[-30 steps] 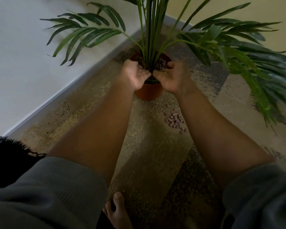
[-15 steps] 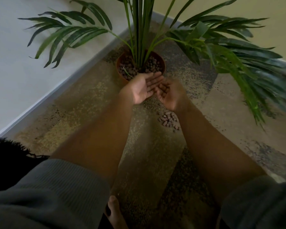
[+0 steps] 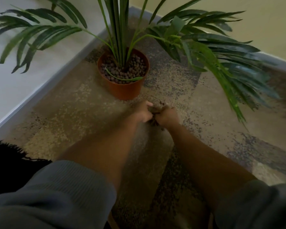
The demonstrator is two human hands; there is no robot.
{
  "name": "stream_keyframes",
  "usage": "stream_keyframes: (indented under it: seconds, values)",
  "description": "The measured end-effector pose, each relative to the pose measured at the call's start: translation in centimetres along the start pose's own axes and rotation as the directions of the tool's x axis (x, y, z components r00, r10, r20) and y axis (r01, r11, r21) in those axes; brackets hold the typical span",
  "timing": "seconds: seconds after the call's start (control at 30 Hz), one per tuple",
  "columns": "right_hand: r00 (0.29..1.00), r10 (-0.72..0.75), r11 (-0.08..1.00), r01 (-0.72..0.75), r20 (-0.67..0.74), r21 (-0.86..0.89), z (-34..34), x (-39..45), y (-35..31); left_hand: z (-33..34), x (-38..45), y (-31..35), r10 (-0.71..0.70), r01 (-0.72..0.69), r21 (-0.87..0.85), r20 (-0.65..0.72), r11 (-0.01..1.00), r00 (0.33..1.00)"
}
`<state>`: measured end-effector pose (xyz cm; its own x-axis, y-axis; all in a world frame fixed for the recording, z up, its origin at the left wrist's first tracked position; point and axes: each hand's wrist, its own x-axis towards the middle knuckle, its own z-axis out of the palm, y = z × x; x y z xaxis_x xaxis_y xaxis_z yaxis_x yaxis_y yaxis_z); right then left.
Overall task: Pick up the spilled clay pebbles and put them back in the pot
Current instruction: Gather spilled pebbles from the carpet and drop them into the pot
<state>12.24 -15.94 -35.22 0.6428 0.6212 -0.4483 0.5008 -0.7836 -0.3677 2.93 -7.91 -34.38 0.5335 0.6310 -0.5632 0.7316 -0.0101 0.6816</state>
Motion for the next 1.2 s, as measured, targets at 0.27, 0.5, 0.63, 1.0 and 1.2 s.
stream_keyframes:
  seconds: [0.27, 0.5, 0.63, 1.0, 1.2]
  values:
    - [0.997, -0.072, 0.986, 0.066, -0.033, -0.154, 1.6, -2.1, 2.6, 2.2, -0.1, -1.8, 0.138, -0.122, 0.292, -0.036, 0.949, 0.99]
    - [0.964, -0.264, 0.964, 0.262, -0.039, -0.046, 2.6, -2.5, 3.1, 2.5, -0.6, -2.7, 0.132, -0.106, 0.34, -0.056, 0.935, 0.99]
    - [0.96, -0.273, 0.961, 0.275, -0.056, 0.034, 2.5, -2.3, 3.3, 2.4, -0.9, -2.6, 0.109, -0.071, 0.359, -0.088, 0.931, 0.99]
    - [0.971, -0.239, 0.971, 0.239, -0.015, 0.016, 2.0, -2.2, 2.4, 1.8, -1.8, -2.6, -0.019, 0.049, 0.342, -0.09, 0.938, 0.996]
    - [0.978, -0.208, 0.978, 0.208, -0.017, -0.015, 1.9, -2.4, 1.5, 1.6, -1.9, -3.1, -0.006, 0.035, 0.418, -0.072, 0.908, 0.997]
